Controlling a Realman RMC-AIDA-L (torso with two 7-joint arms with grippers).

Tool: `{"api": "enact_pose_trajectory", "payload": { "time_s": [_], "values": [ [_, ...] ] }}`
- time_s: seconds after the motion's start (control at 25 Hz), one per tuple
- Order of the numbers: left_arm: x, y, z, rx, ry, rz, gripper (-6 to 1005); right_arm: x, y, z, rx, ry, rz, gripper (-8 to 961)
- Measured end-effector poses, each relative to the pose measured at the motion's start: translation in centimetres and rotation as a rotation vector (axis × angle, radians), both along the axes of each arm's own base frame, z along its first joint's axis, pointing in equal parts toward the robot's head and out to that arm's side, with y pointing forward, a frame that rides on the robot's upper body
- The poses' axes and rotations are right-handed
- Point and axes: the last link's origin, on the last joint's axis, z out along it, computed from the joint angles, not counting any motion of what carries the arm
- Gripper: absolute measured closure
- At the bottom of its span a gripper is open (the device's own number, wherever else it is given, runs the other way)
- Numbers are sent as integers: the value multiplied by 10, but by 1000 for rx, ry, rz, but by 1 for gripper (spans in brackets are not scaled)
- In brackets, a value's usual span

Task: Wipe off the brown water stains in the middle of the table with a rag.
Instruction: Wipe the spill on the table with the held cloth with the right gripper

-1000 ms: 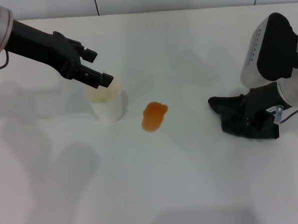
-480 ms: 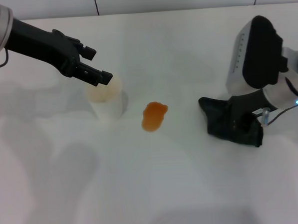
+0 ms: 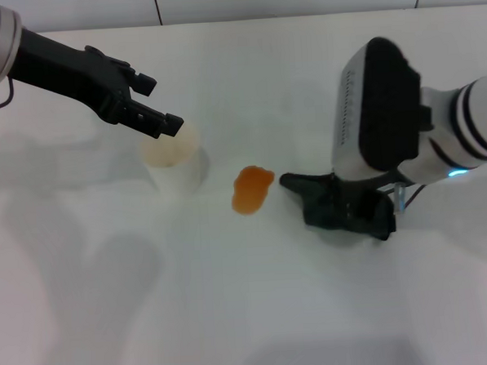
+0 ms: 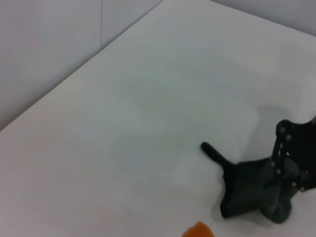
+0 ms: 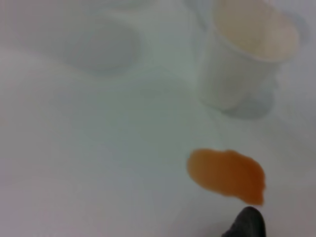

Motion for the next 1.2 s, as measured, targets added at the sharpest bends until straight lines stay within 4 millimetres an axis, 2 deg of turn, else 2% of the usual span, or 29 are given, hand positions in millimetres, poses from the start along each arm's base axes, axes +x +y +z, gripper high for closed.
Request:
{"api": "enact_pose_trajectory", "payload": {
  "time_s": [0.48, 0.88, 1.2],
  "values": [
    [1, 0, -1, -5, -2, -2, 109, -31, -11, -35, -53, -16, 200, 878],
    [3, 1, -2, -6, -4, -8, 107, -27, -15, -61, -85, -131, 333, 879],
    [2, 2, -2, 5, -1, -3, 107, -21, -2, -63, -7, -159, 387, 881]
  ]
}}
